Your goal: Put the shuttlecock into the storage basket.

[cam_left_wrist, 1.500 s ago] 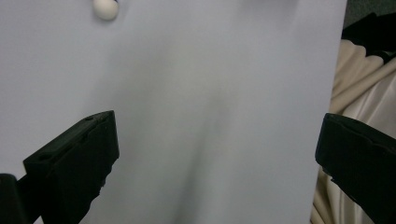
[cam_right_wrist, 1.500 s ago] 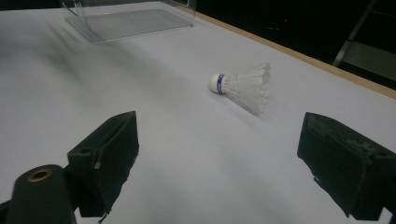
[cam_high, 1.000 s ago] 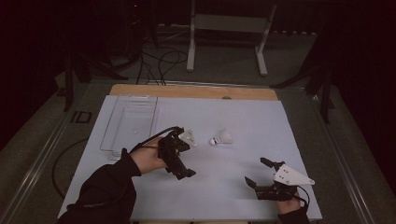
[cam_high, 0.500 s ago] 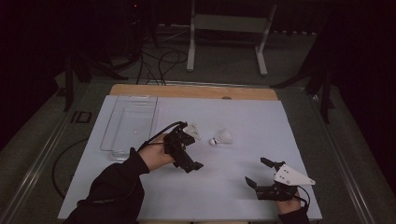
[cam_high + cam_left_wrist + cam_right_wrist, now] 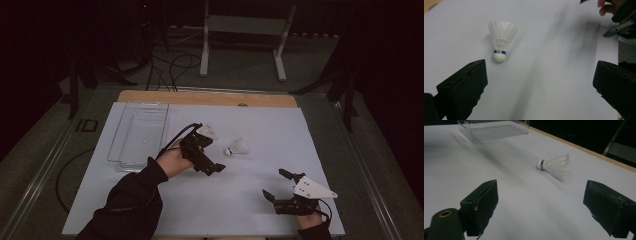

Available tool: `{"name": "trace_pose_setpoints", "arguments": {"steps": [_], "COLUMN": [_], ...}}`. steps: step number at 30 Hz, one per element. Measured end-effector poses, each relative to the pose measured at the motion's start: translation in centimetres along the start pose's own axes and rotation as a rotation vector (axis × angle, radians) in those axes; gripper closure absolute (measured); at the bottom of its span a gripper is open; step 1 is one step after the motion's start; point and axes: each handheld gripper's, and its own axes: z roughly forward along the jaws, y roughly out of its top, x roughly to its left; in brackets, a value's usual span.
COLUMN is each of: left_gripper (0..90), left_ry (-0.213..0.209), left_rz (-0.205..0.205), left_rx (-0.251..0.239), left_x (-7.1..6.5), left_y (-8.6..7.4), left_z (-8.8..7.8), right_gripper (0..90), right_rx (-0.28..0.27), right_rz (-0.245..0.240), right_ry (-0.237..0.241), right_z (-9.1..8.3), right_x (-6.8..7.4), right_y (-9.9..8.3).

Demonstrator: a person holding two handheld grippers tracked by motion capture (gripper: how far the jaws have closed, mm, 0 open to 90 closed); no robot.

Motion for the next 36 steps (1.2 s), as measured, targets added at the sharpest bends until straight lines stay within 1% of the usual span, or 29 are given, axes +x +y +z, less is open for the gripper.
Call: {"name": "trace_pose_setpoints", "arguments": {"steps": [1, 2, 3, 4, 6, 7, 10, 13, 14, 17, 22, 25, 28, 29, 31, 32, 35, 36], "left_gripper": [0.2, 0.2, 0.2, 0.2, 0.3, 0.2, 0.2, 0.2, 0.2, 0.2, 0.2, 0.2, 0.3, 0.3, 0.3, 0.2, 0.2, 0.2], "left_ry": [-0.006, -0.006, -0.010, -0.010, -0.001, 0.002, -0.002, -0.006, -0.002, -0.014, -0.002, -0.006, -0.025, -0.026, -0.010, -0.007, -0.015, -0.012], "left_rz": [0.004, -0.003, -0.006, -0.011, -0.007, -0.002, -0.022, -0.020, -0.025, -0.035, -0.044, -0.072, -0.109, -0.113, -0.099, -0.089, -0.097, -0.096], "left_rx": [-0.012, -0.023, -0.016, -0.020, -0.011, -0.013, -0.027, -0.020, -0.026, -0.031, 0.006, -0.001, -0.006, -0.004, 0.000, 0.013, 0.021, 0.031], "left_x": [0.1, 0.1, 0.2, 0.3, 0.5, 0.6, 0.8, 1.1, 1.2, 1.5, 2.0, 2.4, 2.7, 2.8, 2.9, 3.0, 3.1, 3.1], "left_y": [0.1, 0.1, 0.2, 0.3, 0.5, 0.5, 0.7, 0.8, 0.9, 0.9, 1.0, 0.9, 1.0, 1.0, 1.0, 0.9, 0.8, 0.8], "left_z": [0.1, 0.3, 0.5, 0.7, 1.0, 1.2, 1.8, 2.4, 2.6, 3.2, 4.5, 5.0, 5.4, 5.6, 5.9, 6.1, 6.6, 6.8], "right_gripper": [12.6, 12.6, 12.6, 12.6, 12.6, 12.6, 12.6, 12.5, 12.6, 12.5, 12.5, 12.6, 12.5, 12.5, 12.6, 12.6, 12.6, 12.6], "right_rx": [0.000, 0.000, 0.000, 0.001, 0.000, 0.000, -0.002, -0.002, -0.003, -0.001, 0.000, -0.002, -0.004, -0.004, -0.004, -0.004, -0.005, -0.005], "right_rz": [0.000, 0.000, 0.000, 0.001, 0.002, 0.003, 0.004, 0.005, 0.004, 0.004, 0.005, 0.008, 0.008, 0.007, 0.008, 0.006, 0.006, 0.007], "right_ry": [0.000, 0.001, 0.001, 0.001, 0.001, 0.002, 0.002, 0.002, 0.002, 0.003, 0.006, 0.006, 0.005, 0.005, 0.005, 0.005, 0.005, 0.005], "right_z": [0.0, 0.0, 0.0, 0.0, 0.0, 0.0, 0.0, -0.1, -0.1, -0.1, 0.0, 0.0, -0.1, -0.1, -0.1, -0.1, -0.1, -0.1], "right_x": [0.0, 0.0, 0.0, 0.0, 0.0, 0.0, 0.0, 0.0, 0.0, 0.0, 0.0, 0.0, -0.1, -0.1, -0.1, -0.1, -0.1, -0.1], "right_y": [0.0, 0.0, 0.0, 0.0, 0.0, 0.0, 0.0, 0.0, 0.0, 0.0, 0.0, -0.1, -0.1, -0.1, -0.1, -0.1, -0.1, -0.1]}}
